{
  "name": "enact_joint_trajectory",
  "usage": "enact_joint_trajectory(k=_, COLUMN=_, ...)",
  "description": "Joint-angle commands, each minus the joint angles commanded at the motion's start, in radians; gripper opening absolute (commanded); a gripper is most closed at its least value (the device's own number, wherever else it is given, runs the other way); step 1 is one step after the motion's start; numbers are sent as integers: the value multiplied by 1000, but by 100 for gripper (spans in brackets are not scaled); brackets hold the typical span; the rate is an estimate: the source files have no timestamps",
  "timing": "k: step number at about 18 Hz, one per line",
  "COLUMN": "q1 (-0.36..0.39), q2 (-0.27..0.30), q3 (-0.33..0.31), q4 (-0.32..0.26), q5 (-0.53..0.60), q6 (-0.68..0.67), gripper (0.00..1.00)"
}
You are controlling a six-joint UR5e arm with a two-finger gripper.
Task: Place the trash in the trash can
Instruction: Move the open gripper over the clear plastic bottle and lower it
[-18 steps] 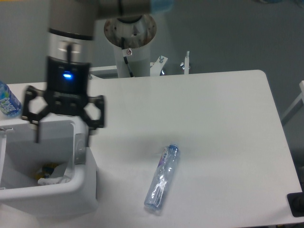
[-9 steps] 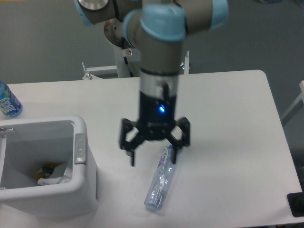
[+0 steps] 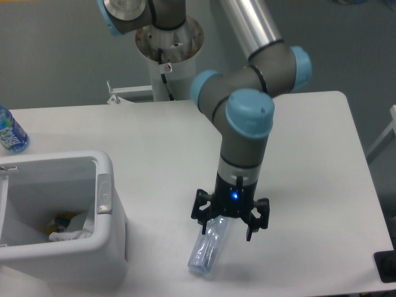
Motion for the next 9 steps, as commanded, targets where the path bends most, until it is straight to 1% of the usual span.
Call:
enact_joint_trajectory(k=3, q1=-9, q2=-38, q3=5, q4=5, q5=9, q6=6, gripper=100)
enact_joint_trajectory(k=4, q1=-24, q2=-49, q3=3, q4=6, q5=12, q6=5, gripper=100)
enact_joint_trajectory(k=6, q1=-44, q2=-55, q3=2, q4=6, q5=41, q6=6, gripper=100)
enact_joint_trajectory(k=9, q1=-63, q2=-72, q3=3, q4=8, q5=51, q6=32, gripper=100)
